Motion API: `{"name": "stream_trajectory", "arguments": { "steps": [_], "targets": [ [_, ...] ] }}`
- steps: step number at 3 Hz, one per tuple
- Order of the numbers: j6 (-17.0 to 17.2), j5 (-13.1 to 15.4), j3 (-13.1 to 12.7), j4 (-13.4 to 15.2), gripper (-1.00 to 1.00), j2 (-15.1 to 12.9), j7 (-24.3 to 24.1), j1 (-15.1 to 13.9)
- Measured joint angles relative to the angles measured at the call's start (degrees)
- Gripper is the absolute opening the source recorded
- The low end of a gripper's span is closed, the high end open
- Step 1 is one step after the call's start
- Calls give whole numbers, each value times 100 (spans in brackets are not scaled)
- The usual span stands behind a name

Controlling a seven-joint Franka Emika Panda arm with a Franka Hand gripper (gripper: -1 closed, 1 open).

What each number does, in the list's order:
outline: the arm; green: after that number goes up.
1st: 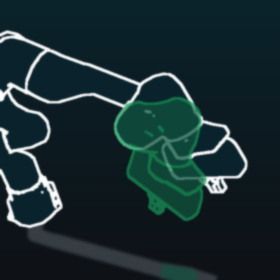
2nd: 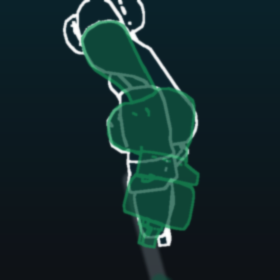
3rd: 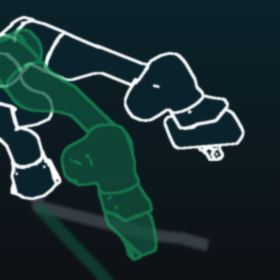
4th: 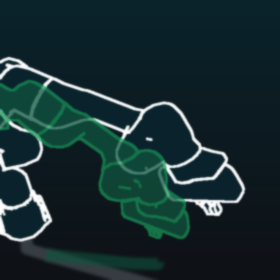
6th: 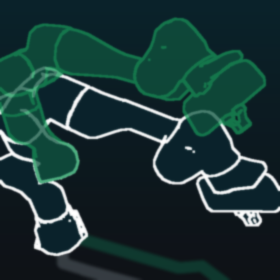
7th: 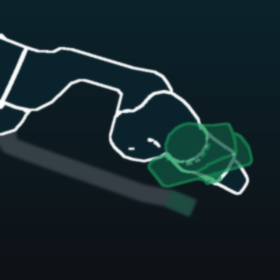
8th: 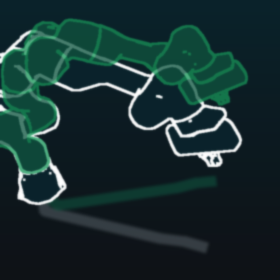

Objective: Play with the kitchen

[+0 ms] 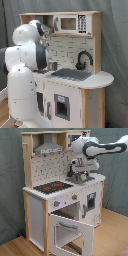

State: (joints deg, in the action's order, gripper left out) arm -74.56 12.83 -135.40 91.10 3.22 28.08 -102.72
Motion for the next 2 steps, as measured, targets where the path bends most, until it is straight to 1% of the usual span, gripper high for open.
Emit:
{"name": "stream_trajectory", "arguments": {
  "steps": [2],
  "targets": [
    [-90, 651, -86, 866, -100, -982, -615, 39]
  ]
}}
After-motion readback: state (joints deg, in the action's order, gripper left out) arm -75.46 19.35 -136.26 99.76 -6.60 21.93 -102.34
